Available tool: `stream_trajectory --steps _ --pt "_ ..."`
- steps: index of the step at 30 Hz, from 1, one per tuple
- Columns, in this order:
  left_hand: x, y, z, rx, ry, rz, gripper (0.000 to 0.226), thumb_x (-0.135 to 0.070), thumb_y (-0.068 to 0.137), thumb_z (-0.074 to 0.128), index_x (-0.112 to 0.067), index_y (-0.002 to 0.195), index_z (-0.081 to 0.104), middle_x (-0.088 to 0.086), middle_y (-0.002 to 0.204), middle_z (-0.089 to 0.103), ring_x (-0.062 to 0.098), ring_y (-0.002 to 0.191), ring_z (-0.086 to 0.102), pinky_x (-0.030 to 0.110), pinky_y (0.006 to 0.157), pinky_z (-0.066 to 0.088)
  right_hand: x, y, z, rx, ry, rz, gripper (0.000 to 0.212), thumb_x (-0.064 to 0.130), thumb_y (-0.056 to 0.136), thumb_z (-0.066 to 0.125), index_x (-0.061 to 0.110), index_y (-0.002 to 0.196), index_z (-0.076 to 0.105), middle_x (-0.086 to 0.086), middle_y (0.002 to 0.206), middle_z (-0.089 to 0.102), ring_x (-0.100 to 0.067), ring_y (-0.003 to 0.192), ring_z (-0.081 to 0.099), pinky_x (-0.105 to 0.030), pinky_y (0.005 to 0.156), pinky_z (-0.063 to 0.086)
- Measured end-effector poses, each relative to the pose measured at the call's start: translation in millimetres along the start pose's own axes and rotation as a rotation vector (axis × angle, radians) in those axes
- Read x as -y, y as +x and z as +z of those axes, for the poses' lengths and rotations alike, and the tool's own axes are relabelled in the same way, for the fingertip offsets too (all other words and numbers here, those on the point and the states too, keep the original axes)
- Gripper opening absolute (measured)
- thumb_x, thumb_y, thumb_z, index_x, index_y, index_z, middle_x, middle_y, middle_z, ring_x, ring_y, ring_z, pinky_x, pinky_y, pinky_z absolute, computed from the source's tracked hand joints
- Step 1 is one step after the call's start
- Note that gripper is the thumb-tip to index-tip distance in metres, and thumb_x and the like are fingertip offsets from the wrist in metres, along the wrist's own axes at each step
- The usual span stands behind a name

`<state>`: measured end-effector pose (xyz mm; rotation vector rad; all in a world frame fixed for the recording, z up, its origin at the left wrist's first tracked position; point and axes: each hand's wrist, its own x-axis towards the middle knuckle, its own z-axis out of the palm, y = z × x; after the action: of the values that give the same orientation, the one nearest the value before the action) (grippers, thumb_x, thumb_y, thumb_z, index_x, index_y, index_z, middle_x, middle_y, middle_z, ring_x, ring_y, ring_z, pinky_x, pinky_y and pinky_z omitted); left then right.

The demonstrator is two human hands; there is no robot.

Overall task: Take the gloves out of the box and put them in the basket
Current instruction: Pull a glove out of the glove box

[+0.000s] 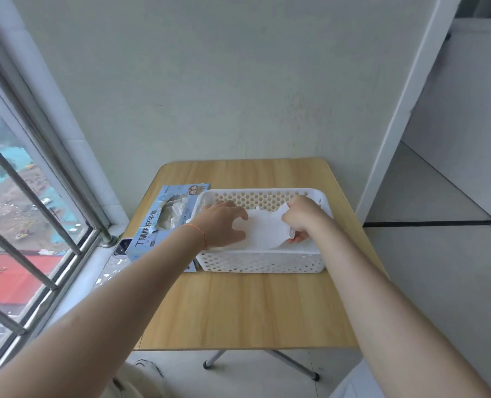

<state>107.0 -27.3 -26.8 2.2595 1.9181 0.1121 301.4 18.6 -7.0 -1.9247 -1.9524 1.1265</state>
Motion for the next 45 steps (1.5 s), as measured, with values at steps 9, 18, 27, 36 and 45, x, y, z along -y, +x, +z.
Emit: stream_trajectory --steps 9,18,27,36,45 --pt "-1.3 2.0 -12.6 -0.168 0.129 0.011 0.031 -0.020 0.089 0.060 -0.028 0.118 0.064 0.000 0.119 0.052 0.021 0.115 0.049 0.032 0.101 0.034 5.4 -14.7 -18.0 -0.133 -0.422 0.020 0.033 -0.004 0.089 0.051 0.004 0.120 0.062 -0.008 0.095 0.070 -0.020 0.073 0.066 -0.026 0.049 0.043" --pt "-12.7 8.1 -8.1 -0.019 0.035 -0.123 0.027 -0.020 0.092 0.054 -0.024 0.117 0.060 0.002 0.124 0.054 0.023 0.108 0.055 0.032 0.085 0.046 4.7 -10.4 -8.3 -0.344 -0.708 -0.030 0.031 0.006 0.089 0.054 0.013 0.119 0.058 0.000 0.120 0.059 -0.017 0.111 0.057 -0.025 0.072 0.039" --pt "-22.4 9.8 1.8 0.379 0.006 -0.131 0.075 -0.060 0.088 0.059 -0.035 0.150 0.024 0.006 0.136 0.052 0.026 0.109 0.057 0.035 0.092 0.048 7.2 -7.6 9.7 0.014 -0.727 -0.075 0.030 0.016 0.083 0.065 0.011 0.111 0.054 -0.002 0.091 0.057 -0.022 0.080 0.060 -0.027 0.056 0.045" --pt "21.8 -8.0 -32.6 -0.373 -0.347 -0.228 0.013 -0.034 0.091 0.057 -0.027 0.092 0.068 -0.011 0.071 0.057 0.016 0.069 0.057 0.024 0.055 0.039 76.5 -5.6 31.1 -0.299 -0.626 -0.340 0.006 0.011 0.088 0.053 0.014 0.084 0.056 -0.001 0.078 0.054 -0.023 0.071 0.051 -0.024 0.049 0.029" --pt "129.0 -52.6 -26.0 -0.423 -0.358 -0.509 0.014 -0.026 0.089 0.058 -0.025 0.099 0.068 0.001 0.103 0.055 0.020 0.081 0.055 0.031 0.074 0.048 153.3 9.3 107.6 -0.249 -0.459 -0.645 0.022 0.017 0.094 0.046 0.019 0.102 0.066 -0.004 0.110 0.058 -0.026 0.111 0.049 -0.038 0.091 0.038"
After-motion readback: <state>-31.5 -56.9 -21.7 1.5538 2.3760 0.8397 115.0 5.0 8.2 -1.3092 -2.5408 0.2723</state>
